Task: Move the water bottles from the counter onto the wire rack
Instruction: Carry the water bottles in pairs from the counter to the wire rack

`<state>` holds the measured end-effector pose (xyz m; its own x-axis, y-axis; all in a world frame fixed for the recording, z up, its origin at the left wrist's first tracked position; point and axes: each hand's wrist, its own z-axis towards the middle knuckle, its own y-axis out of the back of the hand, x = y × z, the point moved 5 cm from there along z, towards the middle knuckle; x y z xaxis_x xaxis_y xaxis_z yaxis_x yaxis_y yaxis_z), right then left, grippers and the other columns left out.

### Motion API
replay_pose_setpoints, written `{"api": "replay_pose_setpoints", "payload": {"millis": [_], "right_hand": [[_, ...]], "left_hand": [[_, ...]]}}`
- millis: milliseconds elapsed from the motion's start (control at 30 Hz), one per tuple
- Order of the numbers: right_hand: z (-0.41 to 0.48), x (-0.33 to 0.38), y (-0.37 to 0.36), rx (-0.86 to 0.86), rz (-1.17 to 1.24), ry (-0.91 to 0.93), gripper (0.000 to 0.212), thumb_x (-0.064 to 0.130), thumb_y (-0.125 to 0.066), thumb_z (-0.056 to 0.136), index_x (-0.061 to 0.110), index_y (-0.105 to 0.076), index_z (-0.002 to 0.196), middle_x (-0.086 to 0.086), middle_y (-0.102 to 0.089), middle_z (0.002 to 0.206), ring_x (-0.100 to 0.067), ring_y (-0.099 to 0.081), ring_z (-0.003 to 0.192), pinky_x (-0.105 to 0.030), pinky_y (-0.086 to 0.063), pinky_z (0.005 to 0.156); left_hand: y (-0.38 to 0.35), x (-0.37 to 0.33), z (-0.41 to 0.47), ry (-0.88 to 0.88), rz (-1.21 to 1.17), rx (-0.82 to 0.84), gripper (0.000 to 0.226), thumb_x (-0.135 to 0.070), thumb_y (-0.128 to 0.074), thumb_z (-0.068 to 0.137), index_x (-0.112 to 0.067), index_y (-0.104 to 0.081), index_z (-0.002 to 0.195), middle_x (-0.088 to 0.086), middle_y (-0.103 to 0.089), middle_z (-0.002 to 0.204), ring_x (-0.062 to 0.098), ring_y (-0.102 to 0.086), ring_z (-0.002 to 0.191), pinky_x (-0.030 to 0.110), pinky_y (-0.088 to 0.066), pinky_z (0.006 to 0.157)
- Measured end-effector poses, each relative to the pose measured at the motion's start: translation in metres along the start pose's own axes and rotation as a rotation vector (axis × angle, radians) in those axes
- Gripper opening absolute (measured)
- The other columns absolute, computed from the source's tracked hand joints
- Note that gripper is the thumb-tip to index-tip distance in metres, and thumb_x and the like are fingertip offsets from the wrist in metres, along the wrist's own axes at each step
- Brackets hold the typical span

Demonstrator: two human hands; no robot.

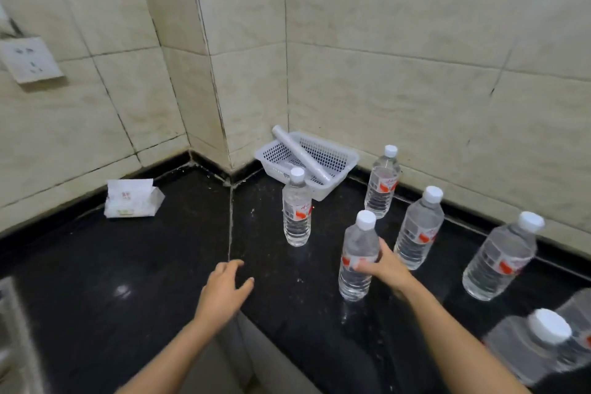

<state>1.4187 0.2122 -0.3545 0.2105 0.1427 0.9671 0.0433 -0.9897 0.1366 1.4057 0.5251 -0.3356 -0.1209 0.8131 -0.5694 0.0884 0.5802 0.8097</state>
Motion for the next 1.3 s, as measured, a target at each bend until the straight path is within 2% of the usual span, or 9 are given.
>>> {"api": "replay_pose_setpoints", "payload": {"millis": [167, 233, 367, 600, 867, 1000, 1100, 1200, 1300], "right_hand": [[0.033, 0.003, -0.008, -0.095, 0.04, 0.093, 0.038, 0.012, -0.077, 0.055, 0.012, -0.064, 0.091, -0.006, -0.069, 0.084, -0.016, -0.064, 0.077, -0.029, -0.054, 0.073], [0.038, -0.003, -0.013, -0.308, 0.038, 0.054, 0.045, 0.016, -0.079, 0.057, 0.005, -0.06, 0.096, -0.009, -0.069, 0.089, -0.019, -0.064, 0.081, -0.036, -0.053, 0.077], [0.036, -0.021, -0.025, -0.632, -0.002, -0.079, 0.061, 0.024, -0.084, 0.058, 0.025, -0.038, 0.098, 0.01, -0.055, 0.087, -0.011, -0.055, 0.08, -0.026, -0.042, 0.074], [0.053, -0.018, -0.039, -0.718, -0.167, -0.093, 0.069, 0.037, -0.081, 0.053, 0.013, -0.046, 0.109, -0.005, -0.059, 0.106, -0.02, -0.059, 0.097, -0.036, -0.051, 0.081], [0.064, -0.008, -0.038, -0.814, -0.184, -0.152, 0.063, 0.033, -0.082, 0.056, 0.018, -0.04, 0.1, -0.006, -0.058, 0.104, -0.021, -0.058, 0.096, -0.034, -0.05, 0.082], [0.064, -0.009, -0.039, -0.895, -0.159, -0.153, 0.062, 0.03, -0.082, 0.057, 0.017, -0.041, 0.101, -0.008, -0.06, 0.104, -0.022, -0.059, 0.095, -0.037, -0.051, 0.083], [0.058, -0.007, -0.046, -0.961, -0.138, -0.149, 0.061, 0.026, -0.083, 0.058, 0.015, -0.044, 0.103, -0.007, -0.061, 0.102, -0.021, -0.061, 0.093, -0.034, -0.051, 0.08], [0.046, -0.003, -0.054, -1.014, -0.127, -0.136, 0.059, 0.02, -0.084, 0.059, 0.02, -0.043, 0.102, 0.003, -0.059, 0.095, -0.013, -0.059, 0.087, -0.015, -0.044, 0.069], [0.028, -0.008, -0.067, -1.07, -0.099, -0.16, 0.062, 0.017, -0.085, 0.059, 0.022, -0.04, 0.101, 0.007, -0.058, 0.093, -0.012, -0.06, 0.087, -0.017, -0.043, 0.072]], "left_hand": [[-0.017, -0.023, 0.064, 0.011, -0.129, -0.009, 0.044, -0.025, -0.06, 0.085, -0.011, -0.05, 0.126, 0.014, -0.052, 0.124, 0.026, -0.052, 0.113, 0.035, -0.042, 0.097], [-0.034, -0.028, 0.082, 0.046, -0.213, 0.019, 0.049, -0.02, -0.063, 0.084, -0.007, -0.047, 0.129, 0.018, -0.052, 0.126, 0.029, -0.054, 0.112, 0.036, -0.042, 0.095], [-0.061, -0.04, 0.108, 0.056, -0.287, 0.008, 0.072, -0.02, -0.071, 0.077, -0.007, -0.034, 0.138, 0.023, -0.045, 0.133, 0.034, -0.048, 0.121, 0.043, -0.04, 0.102], [-0.075, -0.08, 0.161, -0.106, -0.506, 0.022, 0.105, -0.014, -0.085, 0.059, -0.015, -0.023, 0.143, 0.016, -0.039, 0.143, 0.03, -0.039, 0.132, 0.051, -0.033, 0.109], [-0.085, -0.079, 0.197, -0.086, -0.572, 0.18, 0.064, -0.017, -0.085, 0.058, -0.019, -0.042, 0.105, 0.01, -0.059, 0.096, 0.029, -0.061, 0.093, 0.037, -0.049, 0.085], [-0.082, -0.072, 0.209, -0.204, -0.56, 0.361, 0.085, -0.012, -0.086, 0.056, -0.018, -0.04, 0.126, -0.002, -0.054, 0.107, 0.017, -0.053, 0.099, 0.033, -0.044, 0.091], [-0.079, -0.068, 0.212, -0.258, -0.57, 0.445, 0.086, -0.006, -0.086, 0.055, -0.015, -0.041, 0.127, 0.002, -0.057, 0.109, 0.02, -0.055, 0.101, 0.033, -0.044, 0.092], [-0.08, -0.067, 0.215, -0.297, -0.577, 0.499, 0.085, -0.005, -0.086, 0.055, -0.014, -0.042, 0.127, 0.004, -0.058, 0.109, 0.022, -0.056, 0.101, 0.034, -0.044, 0.093], [-0.083, -0.064, 0.219, -0.33, -0.561, 0.533, 0.083, -0.008, -0.086, 0.055, -0.017, -0.043, 0.126, 0.001, -0.058, 0.105, 0.021, -0.056, 0.098, 0.034, -0.045, 0.09]]}}
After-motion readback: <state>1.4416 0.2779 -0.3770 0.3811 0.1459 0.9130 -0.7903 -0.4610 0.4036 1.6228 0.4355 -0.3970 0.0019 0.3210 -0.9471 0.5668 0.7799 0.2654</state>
